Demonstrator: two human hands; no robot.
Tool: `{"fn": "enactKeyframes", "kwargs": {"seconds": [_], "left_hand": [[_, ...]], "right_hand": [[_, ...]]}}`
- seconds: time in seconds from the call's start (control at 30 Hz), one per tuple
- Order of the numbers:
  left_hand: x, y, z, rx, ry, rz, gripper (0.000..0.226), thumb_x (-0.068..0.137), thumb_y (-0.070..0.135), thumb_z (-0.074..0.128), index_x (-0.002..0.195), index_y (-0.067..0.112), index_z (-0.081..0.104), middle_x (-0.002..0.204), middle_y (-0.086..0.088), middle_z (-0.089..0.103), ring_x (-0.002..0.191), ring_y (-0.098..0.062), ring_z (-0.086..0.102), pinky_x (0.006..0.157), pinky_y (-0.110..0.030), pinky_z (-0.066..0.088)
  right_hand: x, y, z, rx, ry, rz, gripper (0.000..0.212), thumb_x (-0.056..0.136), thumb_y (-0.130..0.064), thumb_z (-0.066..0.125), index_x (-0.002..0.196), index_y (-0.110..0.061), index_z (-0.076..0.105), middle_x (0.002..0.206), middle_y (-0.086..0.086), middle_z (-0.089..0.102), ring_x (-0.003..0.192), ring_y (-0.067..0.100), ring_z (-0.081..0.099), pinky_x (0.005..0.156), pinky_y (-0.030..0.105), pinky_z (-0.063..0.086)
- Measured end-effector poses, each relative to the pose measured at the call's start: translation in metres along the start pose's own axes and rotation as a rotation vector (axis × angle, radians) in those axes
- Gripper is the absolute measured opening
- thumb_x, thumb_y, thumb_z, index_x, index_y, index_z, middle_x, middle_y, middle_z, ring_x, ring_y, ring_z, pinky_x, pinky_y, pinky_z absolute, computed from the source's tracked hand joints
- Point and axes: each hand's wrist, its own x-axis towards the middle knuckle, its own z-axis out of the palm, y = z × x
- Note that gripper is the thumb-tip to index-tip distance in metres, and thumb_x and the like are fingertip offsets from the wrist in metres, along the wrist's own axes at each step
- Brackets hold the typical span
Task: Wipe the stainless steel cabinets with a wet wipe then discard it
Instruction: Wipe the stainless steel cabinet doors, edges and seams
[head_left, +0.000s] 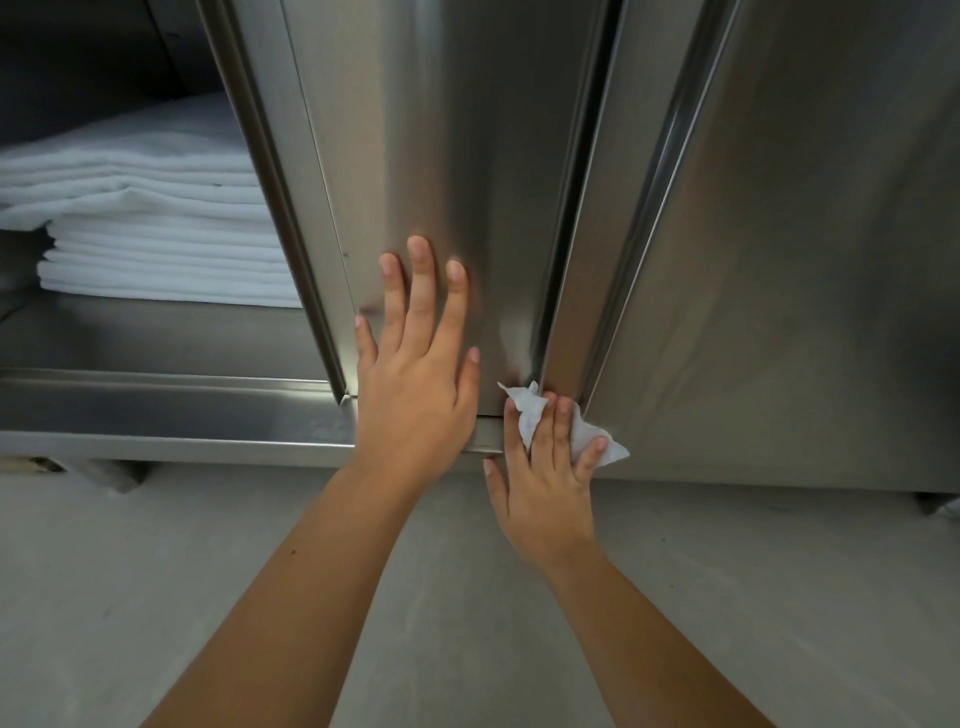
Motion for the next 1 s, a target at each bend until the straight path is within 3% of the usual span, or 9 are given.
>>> {"fn": "enactKeyframes", "kwargs": {"seconds": [0.1,0.2,0.27,0.4,0.57,0.73,0.87,1.0], "left_hand": [[0.000,0.000,0.000,-0.003,-0.003,-0.001,0.070,0.095,0.021,0.047,0.143,0.021,-0.005,0.145,0.002,-0.023,0.137,-0.021,-0.022,0.107,-0.050,-0.001],[0.000,0.001,-0.001,0.006,-0.012,-0.008,0.070,0.095,0.023,0.045,0.142,0.022,-0.007,0.144,0.003,-0.027,0.136,-0.020,-0.025,0.107,-0.050,-0.001],[0.000,0.001,-0.001,0.010,-0.020,-0.017,0.071,0.096,0.023,0.044,0.141,0.023,-0.010,0.143,0.003,-0.030,0.135,-0.019,-0.027,0.108,-0.049,-0.002],[0.000,0.001,-0.002,0.001,-0.035,-0.024,0.070,0.096,0.022,0.043,0.140,0.024,-0.011,0.143,0.005,-0.031,0.134,-0.016,-0.030,0.110,-0.052,0.000],[-0.002,0.003,-0.007,0.018,-0.030,-0.041,0.062,0.098,0.025,0.037,0.142,0.024,-0.007,0.146,0.005,-0.027,0.136,-0.016,-0.026,0.108,-0.051,-0.004],[-0.004,0.009,-0.010,0.089,0.006,-0.060,0.057,0.094,0.033,0.031,0.144,0.021,0.005,0.151,-0.001,-0.010,0.141,-0.024,-0.007,0.106,-0.056,0.000],[-0.003,0.008,-0.009,0.116,-0.017,-0.065,0.058,0.091,0.040,0.017,0.144,0.020,0.003,0.152,-0.002,-0.010,0.141,-0.026,-0.008,0.106,-0.058,0.002],[-0.002,0.004,-0.008,0.119,-0.025,-0.046,0.058,0.094,0.037,0.026,0.144,0.022,0.003,0.152,0.000,-0.010,0.141,-0.024,-0.010,0.105,-0.056,0.000]], "right_hand": [[-0.002,0.000,-0.002,0.051,0.000,0.006,0.055,0.096,-0.040,0.019,0.140,-0.009,0.031,0.151,0.024,0.004,0.141,0.030,-0.016,0.105,0.056,0.003],[-0.001,0.000,-0.008,0.075,0.001,0.005,0.057,0.097,-0.040,0.015,0.143,-0.007,0.022,0.153,0.021,-0.012,0.141,0.028,-0.019,0.106,0.055,0.000],[0.008,0.002,-0.016,0.096,0.024,0.009,0.062,0.095,-0.040,0.021,0.144,-0.004,0.010,0.152,0.020,-0.020,0.141,0.027,-0.018,0.108,0.054,-0.005],[0.044,0.007,-0.038,0.133,0.131,0.056,0.063,0.090,-0.039,0.035,0.140,-0.002,0.023,0.146,0.020,0.014,0.137,0.031,0.015,0.107,0.055,-0.003],[0.082,0.016,-0.069,0.232,0.166,0.084,0.060,0.094,-0.038,0.032,0.142,-0.004,0.018,0.144,0.019,0.005,0.141,0.023,-0.004,0.108,0.050,-0.013],[0.134,0.033,-0.107,0.252,0.275,0.072,0.060,0.092,-0.034,0.038,0.143,-0.005,0.024,0.144,0.016,0.005,0.138,0.029,0.015,0.105,0.052,-0.005],[0.159,0.040,-0.128,0.272,0.306,0.088,0.059,0.093,-0.033,0.038,0.143,-0.005,0.023,0.146,0.012,0.007,0.139,0.031,0.023,0.109,0.055,-0.001],[0.158,0.039,-0.130,0.249,0.273,0.111,0.058,0.092,-0.029,0.040,0.143,-0.004,0.025,0.149,0.020,0.026,0.138,0.031,0.024,0.103,0.058,0.007]]}}
